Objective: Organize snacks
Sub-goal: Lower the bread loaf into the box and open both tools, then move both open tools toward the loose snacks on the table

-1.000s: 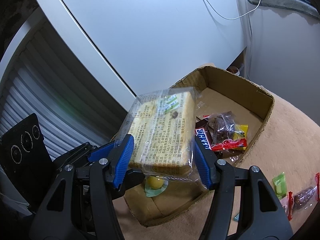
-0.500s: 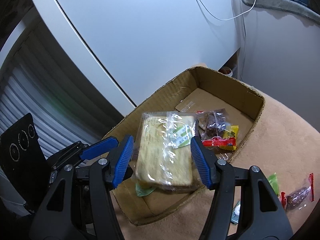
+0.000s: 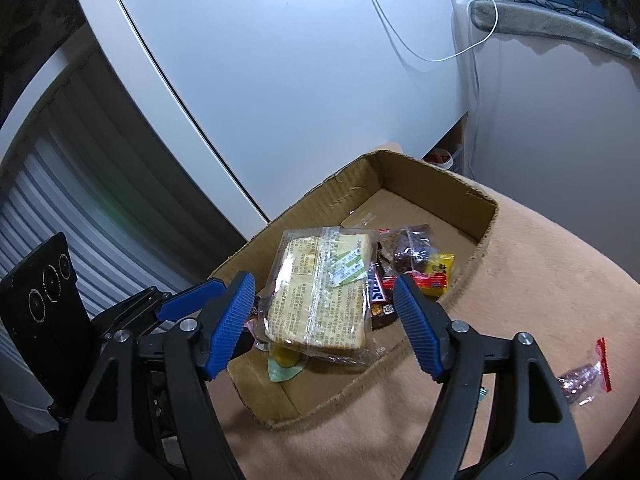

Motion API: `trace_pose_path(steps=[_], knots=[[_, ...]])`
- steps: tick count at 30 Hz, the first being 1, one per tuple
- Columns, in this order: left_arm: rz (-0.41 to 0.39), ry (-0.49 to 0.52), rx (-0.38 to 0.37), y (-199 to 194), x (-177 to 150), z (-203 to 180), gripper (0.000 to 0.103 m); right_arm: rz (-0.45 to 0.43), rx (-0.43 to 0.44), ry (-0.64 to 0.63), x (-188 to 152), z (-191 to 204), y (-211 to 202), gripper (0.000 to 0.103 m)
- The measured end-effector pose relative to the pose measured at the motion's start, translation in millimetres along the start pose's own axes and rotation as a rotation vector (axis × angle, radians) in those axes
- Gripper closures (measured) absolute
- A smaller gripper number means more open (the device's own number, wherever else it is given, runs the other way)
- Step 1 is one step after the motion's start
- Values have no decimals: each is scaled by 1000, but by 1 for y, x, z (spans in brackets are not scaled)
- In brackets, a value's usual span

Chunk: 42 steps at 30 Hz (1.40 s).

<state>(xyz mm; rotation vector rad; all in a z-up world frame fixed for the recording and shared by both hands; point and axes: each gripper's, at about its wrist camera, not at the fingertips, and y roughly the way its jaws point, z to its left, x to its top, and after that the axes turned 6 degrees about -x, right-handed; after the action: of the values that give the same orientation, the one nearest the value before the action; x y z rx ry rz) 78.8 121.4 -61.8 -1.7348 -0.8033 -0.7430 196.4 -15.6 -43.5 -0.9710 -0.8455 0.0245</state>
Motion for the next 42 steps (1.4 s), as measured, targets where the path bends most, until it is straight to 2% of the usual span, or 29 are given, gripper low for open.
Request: trace_pose_path(steps=[2,5,17,20,23,28,36,42], knots=[[-5,11,7,-2,0,-4,49,-11,-12,-2,-2,-2,-7,27],[-16,16,10,-5,-1,-9,49,-34,-29,-1,-5,-5,-18,19],[-44,38,-5,-15,-6,-32,49,-103,-116,12,-34,-28,-69,19],[-57,36,-18,-20,-8,-39,49,-139,-152,38,-43,-41,-90,17],[-59,48,-24,-21,-10,-47,49,-183,-193,68,-50,-57,-110,8],[-50,63,-54,-19,-15,-63,49,-240,-259,138,-62,-93,-144,7],[-14,90,-121,-4,-25,-98,49,-193,-290,204,-81,-144,-154,7],[53,122,-155,22,-37,-124,49,-122,-240,274,-95,-169,-135,7]])
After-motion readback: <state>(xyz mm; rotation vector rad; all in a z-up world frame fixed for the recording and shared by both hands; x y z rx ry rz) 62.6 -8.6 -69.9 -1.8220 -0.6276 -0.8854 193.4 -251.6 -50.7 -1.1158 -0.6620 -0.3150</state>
